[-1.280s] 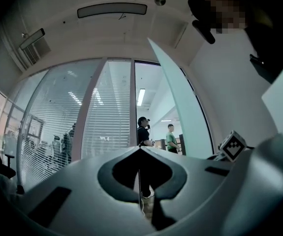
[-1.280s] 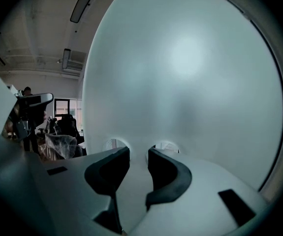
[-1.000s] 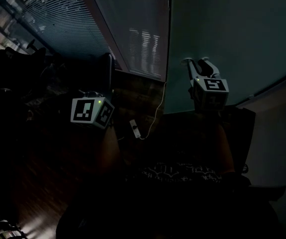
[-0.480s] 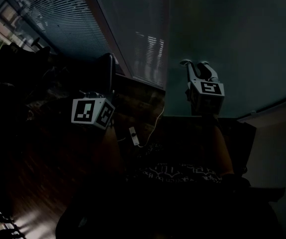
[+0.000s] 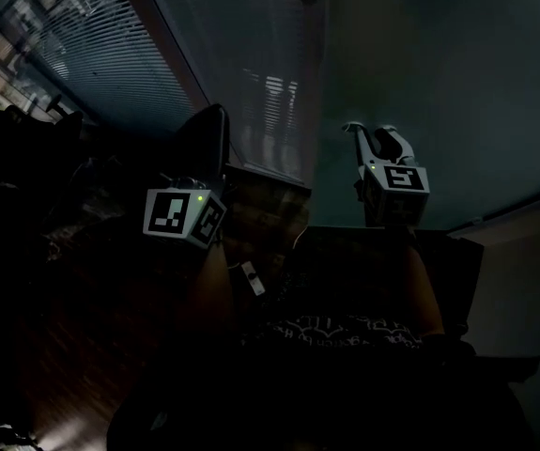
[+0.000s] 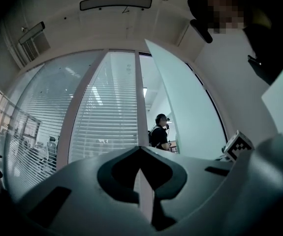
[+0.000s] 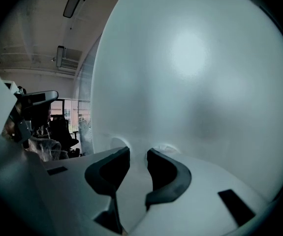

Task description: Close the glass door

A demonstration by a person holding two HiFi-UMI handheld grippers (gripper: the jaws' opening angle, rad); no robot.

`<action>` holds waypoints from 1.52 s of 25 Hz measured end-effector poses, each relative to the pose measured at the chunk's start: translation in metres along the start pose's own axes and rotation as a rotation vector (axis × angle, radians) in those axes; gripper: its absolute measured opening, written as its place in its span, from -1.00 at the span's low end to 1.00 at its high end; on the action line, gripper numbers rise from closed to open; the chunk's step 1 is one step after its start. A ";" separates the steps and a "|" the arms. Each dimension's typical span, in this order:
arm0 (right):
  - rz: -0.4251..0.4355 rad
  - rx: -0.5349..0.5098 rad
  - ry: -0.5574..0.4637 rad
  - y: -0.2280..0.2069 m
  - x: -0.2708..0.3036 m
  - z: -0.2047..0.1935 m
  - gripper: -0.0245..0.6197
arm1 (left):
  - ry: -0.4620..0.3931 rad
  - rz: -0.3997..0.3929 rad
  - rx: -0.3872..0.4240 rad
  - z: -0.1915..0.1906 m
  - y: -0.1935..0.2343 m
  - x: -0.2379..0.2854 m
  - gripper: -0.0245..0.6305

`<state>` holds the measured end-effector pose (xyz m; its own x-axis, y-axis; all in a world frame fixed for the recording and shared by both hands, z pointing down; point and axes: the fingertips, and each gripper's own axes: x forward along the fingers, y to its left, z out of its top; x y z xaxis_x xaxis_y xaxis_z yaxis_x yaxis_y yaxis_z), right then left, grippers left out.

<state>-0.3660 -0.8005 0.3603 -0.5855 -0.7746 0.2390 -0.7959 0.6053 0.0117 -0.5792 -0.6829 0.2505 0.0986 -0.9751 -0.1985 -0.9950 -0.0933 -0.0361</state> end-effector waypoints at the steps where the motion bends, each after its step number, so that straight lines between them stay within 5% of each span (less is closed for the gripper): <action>1: -0.005 0.002 0.001 -0.003 0.004 0.000 -0.57 | -0.004 -0.013 -0.002 -0.001 0.002 0.009 -0.92; 15: -0.087 0.019 -0.006 -0.034 0.058 0.017 -0.57 | -0.006 -0.097 0.006 -0.017 0.034 0.085 -0.92; 38: -0.162 0.034 -0.011 -0.078 0.130 0.038 -0.57 | -0.002 -0.085 0.017 -0.025 0.079 0.130 -0.92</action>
<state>-0.3861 -0.9552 0.3535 -0.4507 -0.8637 0.2257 -0.8847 0.4658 0.0158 -0.6454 -0.8222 0.2458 0.1830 -0.9634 -0.1958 -0.9825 -0.1725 -0.0696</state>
